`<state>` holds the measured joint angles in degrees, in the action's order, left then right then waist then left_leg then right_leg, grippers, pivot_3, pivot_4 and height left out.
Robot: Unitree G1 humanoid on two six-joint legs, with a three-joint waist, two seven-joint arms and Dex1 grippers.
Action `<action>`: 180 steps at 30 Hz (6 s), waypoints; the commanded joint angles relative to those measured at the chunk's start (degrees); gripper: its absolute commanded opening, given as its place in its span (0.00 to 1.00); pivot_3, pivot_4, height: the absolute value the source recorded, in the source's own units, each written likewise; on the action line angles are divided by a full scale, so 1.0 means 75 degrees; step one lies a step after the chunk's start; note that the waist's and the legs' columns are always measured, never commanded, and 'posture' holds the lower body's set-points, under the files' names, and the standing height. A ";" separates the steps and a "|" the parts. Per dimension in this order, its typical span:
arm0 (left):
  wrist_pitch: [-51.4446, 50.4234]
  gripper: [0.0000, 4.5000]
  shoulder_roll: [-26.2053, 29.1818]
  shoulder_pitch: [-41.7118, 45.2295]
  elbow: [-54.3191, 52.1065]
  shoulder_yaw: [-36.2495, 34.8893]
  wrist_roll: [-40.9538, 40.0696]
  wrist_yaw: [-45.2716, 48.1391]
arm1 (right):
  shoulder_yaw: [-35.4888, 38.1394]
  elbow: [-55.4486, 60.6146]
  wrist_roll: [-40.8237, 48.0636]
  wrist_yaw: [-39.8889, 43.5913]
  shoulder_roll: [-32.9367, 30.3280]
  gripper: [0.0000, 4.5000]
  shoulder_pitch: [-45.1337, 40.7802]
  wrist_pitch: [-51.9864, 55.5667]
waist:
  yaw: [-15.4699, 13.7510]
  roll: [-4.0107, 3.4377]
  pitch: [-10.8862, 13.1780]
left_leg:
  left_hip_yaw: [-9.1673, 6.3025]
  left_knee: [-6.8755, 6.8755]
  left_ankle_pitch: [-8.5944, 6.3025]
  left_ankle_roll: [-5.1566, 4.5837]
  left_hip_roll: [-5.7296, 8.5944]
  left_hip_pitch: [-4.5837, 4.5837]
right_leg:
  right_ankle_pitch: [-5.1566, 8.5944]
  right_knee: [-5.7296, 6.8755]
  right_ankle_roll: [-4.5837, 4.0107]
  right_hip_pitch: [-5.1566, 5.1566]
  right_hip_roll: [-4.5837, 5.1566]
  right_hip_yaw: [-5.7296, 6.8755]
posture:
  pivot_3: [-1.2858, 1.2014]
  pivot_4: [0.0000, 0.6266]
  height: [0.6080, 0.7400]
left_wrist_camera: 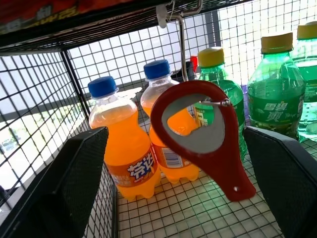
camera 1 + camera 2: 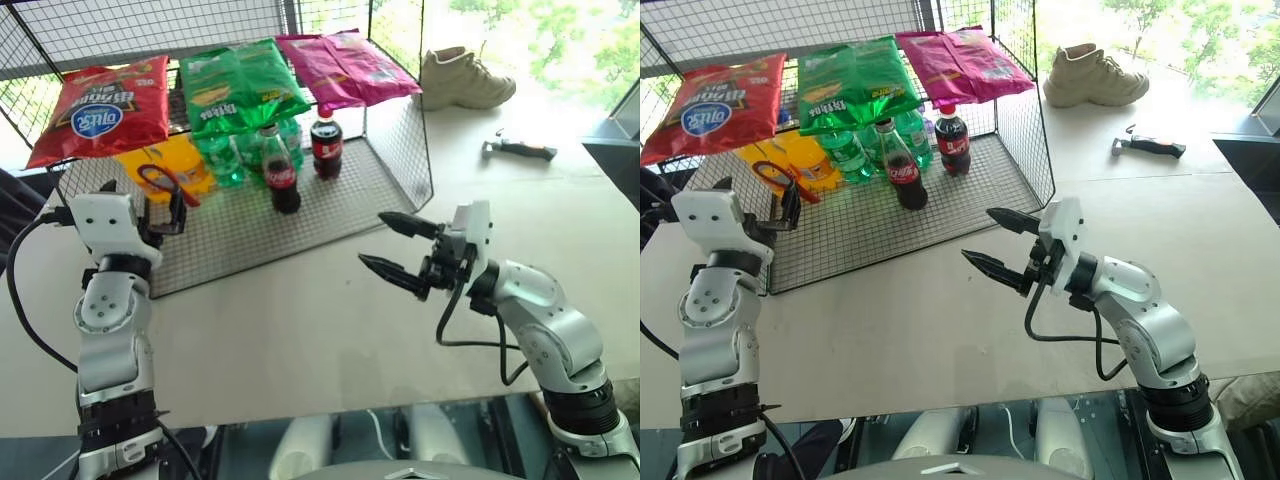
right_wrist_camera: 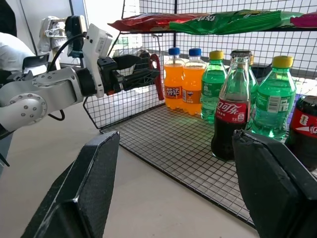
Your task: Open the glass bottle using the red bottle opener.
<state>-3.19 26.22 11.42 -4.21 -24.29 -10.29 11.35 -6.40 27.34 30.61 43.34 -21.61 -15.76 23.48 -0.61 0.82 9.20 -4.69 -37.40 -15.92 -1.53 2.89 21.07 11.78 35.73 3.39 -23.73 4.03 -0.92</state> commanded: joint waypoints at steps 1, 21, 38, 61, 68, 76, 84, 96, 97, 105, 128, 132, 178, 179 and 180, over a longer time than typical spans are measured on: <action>0.0252 1.00 0.0117 0.0170 0.0057 0.0001 0.0022 0.0045 | 0.0064 0.0364 0.0088 -0.0041 -0.0039 0.80 -0.0028 -0.0083 | 0.0002 0.0000 0.0000 | -0.0001 0.0000 0.0000 0.0000 0.0000 0.0000 | 0.0000 0.0000 0.0000 0.0000 0.0000 0.0000 | 0.52 0.24 1.00; 0.0581 0.02 -0.0114 0.0027 0.0244 0.0106 -0.0188 0.0170 | 0.0053 0.0406 0.0054 -0.0127 -0.0146 0.82 0.0110 -0.0104 | -0.0001 0.0004 -0.0001 | -0.0001 0.0000 0.0000 0.0000 0.0001 0.0000 | 0.0000 0.0002 0.0000 -0.0001 0.0001 -0.0001 | 0.52 0.24 1.00; -0.0769 0.02 -0.1111 0.0057 -0.1400 -0.0627 -0.3310 -0.0154 | 0.0115 0.0330 0.0210 -0.0004 -0.0170 0.82 -0.0127 -0.0017 | 0.0001 0.0009 -0.0003 | -0.0001 -0.0004 0.0000 0.0000 0.0000 -0.0001 | 0.0000 0.0007 0.0000 0.0000 0.0000 -0.0002 | 0.52 0.24 1.00; -0.1347 0.02 -0.1694 -0.0112 -0.1973 -0.0645 -0.5452 -0.0173 | 0.0172 0.0188 0.0241 -0.0012 -0.0226 0.82 -0.0303 -0.0115 | -0.0002 0.0017 -0.0005 | 0.0003 -0.0007 0.0001 0.0001 0.0002 -0.0001 | 0.0000 0.0006 0.0000 0.0003 -0.0001 -0.0005 | 0.52 0.24 1.00; -0.2324 0.02 -0.1834 -0.0576 -0.2400 -0.0508 -0.7421 0.0251 | 0.0117 0.0095 0.0296 -0.0137 -0.0163 0.82 -0.0429 0.0124 | 0.0011 0.0017 -0.0005 | 0.0002 -0.0007 0.0001 0.0001 0.0001 -0.0002 | 0.0000 0.0006 0.0000 0.0002 -0.0003 -0.0006 | 0.52 0.24 1.00; -0.4573 0.02 -0.0815 -0.1048 -0.2439 0.0969 -0.8683 0.2049 | -0.0598 -0.0280 0.0455 0.0015 -0.0549 0.82 -0.1243 0.1896 | 0.0028 0.0016 -0.0004 | 0.0002 -0.0010 0.0002 -0.0001 0.0003 -0.0003 | 0.0001 0.0010 -0.0002 0.0004 -0.0007 -0.0006 | 0.52 0.24 1.00; -0.5766 0.02 0.0195 0.0103 -0.1519 0.2063 -0.8273 0.3657 | -0.1388 -0.1132 0.0833 0.1256 -0.0826 0.82 -0.2204 0.3212 | 0.0154 0.0014 -0.0003 | -0.0002 -0.0009 0.0002 -0.0001 0.0003 -0.0005 | 0.0002 0.0010 -0.0004 0.0006 -0.0017 -0.0006 | 0.52 0.24 1.00; -0.6174 0.02 0.0351 0.0558 -0.0913 0.2344 -0.7614 0.4769 | -0.1023 -0.1486 0.1649 0.1776 -0.0654 0.82 -0.2861 0.4155 | 0.0174 0.0014 -0.0001 | 0.0000 -0.0006 0.0003 0.0000 0.0001 0.0011 | 0.0002 -0.0003 -0.0003 -0.0007 -0.0005 -0.0009 | 0.52 0.24 1.00; -0.6178 0.02 0.0339 0.0558 -0.0898 0.2336 -0.7561 0.4807 | -0.1022 -0.1479 0.1675 0.1823 -0.0693 0.82 -0.2859 0.4185 | 0.0166 0.0014 0.0000 | -0.0001 -0.0006 0.0003 -0.0001 0.0003 0.0012 | 0.0002 -0.0003 -0.0003 -0.0006 -0.0002 -0.0008 | 0.52 0.24 1.00; -0.6039 0.00 0.0337 0.0576 -0.0657 0.2236 -0.7061 0.5196 | -0.1133 -0.1524 0.1701 0.2259 -0.1029 0.48 -0.2905 0.4338 | 0.0177 0.0013 0.0000 | -0.0002 -0.0006 0.0002 -0.0001 0.0001 0.0013 | 0.0002 -0.0002 -0.0003 -0.0007 -0.0002 -0.0007 | 0.52 0.24 1.00; -0.5499 0.75 -0.0117 0.0354 -0.1218 0.1709 -0.6689 0.4793 | -0.0862 -0.1299 0.1693 0.1796 -0.1296 0.00 -0.1772 0.4731 | 0.0150 0.0014 0.0002 | -0.0011 -0.0007 0.0002 -0.0001 0.0002 0.0036 | 0.0001 -0.0009 -0.0002 -0.0023 0.0006 -0.0002 | 0.52 0.24 1.00; -0.5077 0.98 -0.0154 0.0000 -0.1595 0.1223 -0.6536 0.4355 | -0.0061 -0.1042 0.1485 0.0872 -0.1306 0.00 -0.0832 0.4436 | 0.0132 0.0025 -0.0005 | -0.0017 -0.0009 0.0002 0.0000 0.0003 0.0054 | 0.0001 -0.0011 -0.0002 -0.0040 0.0010 0.0003 | 0.52 0.24 1.00; 0.3645 0.98 -0.1203 0.4655 0.7257 0.2324 0.0791 0.1343 | 0.1320 -0.0934 -0.0062 -0.1686 -0.0141 0.00 -0.0306 0.1649 | -0.0009 0.0024 -0.0007 | -0.0010 -0.0080 0.0004 -0.0001 0.0025 0.0121 | -0.0008 0.0031 0.0001 -0.0094 0.0000 0.0009 | 0.52 0.24 1.00; 0.3705 0.98 -0.1205 0.4728 0.7391 0.2330 0.0803 0.1337 | 0.1319 -0.0919 -0.0071 -0.1699 -0.0134 0.00 -0.0286 0.1643 | -0.0006 0.0024 -0.0007 | -0.0010 -0.0085 0.0003 -0.0002 0.0028 0.0122 | -0.0008 0.0032 0.0001 -0.0093 0.0000 0.0008 | 0.52 0.24 1.00; 0.3753 0.98 -0.1210 0.4795 0.7502 0.2330 0.0811 0.1330 | 0.1318 -0.0908 -0.0082 -0.1711 -0.0128 0.00 -0.0268 0.1635 | -0.0003 0.0024 -0.0007 | -0.0010 -0.0089 0.0003 -0.0002 0.0032 0.0123 | -0.0009 0.0033 0.0003 -0.0093 0.0000 0.0008 | 0.52 0.24 1.00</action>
<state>22.83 17.04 45.74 51.47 -6.71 -4.52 21.19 2.93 17.60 29.75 30.77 -22.60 -17.72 37.17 -0.63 1.00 9.15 -4.76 -38.08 -15.90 -1.55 3.15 22.00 11.71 35.98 3.41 -24.43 4.03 -0.86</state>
